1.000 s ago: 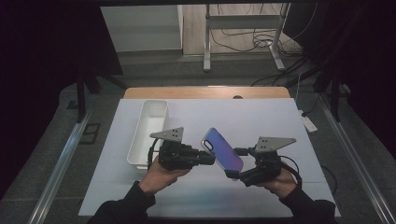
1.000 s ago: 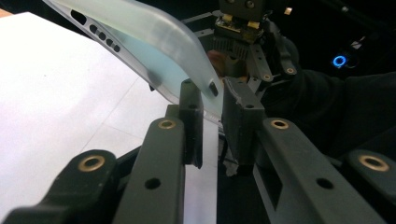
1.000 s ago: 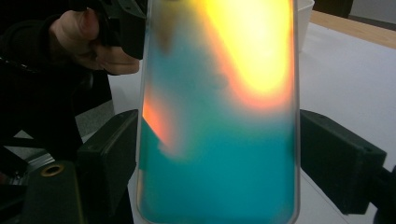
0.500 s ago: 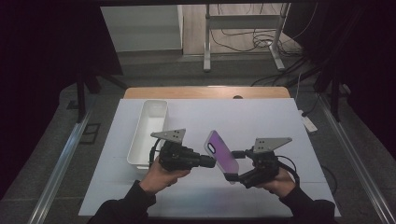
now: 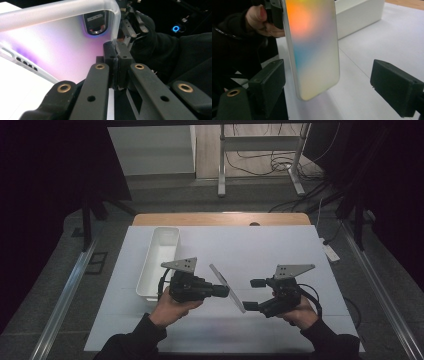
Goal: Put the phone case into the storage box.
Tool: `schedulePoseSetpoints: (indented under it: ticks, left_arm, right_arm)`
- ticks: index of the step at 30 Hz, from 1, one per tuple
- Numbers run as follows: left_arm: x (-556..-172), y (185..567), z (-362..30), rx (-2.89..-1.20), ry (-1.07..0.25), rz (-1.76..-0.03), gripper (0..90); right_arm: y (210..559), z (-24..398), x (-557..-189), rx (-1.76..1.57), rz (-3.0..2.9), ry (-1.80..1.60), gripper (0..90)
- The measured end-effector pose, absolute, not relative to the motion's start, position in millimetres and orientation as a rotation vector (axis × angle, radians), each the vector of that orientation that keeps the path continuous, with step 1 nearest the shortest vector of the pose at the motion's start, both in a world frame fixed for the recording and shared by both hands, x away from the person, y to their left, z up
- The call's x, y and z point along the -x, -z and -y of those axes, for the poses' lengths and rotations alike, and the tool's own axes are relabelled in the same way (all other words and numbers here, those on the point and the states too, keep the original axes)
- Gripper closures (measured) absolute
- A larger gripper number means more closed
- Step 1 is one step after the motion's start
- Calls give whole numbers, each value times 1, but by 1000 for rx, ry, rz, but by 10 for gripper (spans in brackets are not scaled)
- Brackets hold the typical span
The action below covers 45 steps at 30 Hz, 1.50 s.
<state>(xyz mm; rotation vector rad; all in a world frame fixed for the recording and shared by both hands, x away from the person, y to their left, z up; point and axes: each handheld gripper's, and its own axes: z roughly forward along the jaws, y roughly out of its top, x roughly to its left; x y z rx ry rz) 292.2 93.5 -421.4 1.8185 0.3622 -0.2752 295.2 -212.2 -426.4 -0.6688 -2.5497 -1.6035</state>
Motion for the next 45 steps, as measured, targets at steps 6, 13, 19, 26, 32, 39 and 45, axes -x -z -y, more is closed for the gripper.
schedulePoseSetpoints:
  ticks: [6, 13, 19, 26, 32, 39, 45]
  left_arm:
    - [-292, 420, -97, -1835, 226, -394, 886]
    - [-292, 420, -99, -1864, 172, -430, 886]
    - [-292, 419, -99, -1889, 137, -450, 885]
    - [-294, 417, -100, -1906, 115, -468, 885]
    - [-297, 417, -100, -1930, 84, -489, 885]
    - [-302, 416, -99, -1959, 44, -518, 885]
    - [-308, 415, -98, -1977, 19, -543, 885]
  right_arm:
    - [427, 210, -294, 676, 2598, 1565, 95]
    - [430, 206, -288, 710, 2753, 1463, 42]
    - [432, 208, -287, 755, 2796, 1428, 22]
    - [435, 213, -286, 828, 2853, 1386, 12]
    - [435, 218, -284, 874, 2856, 1383, 8]
    - [432, 226, -280, 931, 2851, 1398, 5]
    - [432, 235, -278, 1023, 2827, 1396, 0]
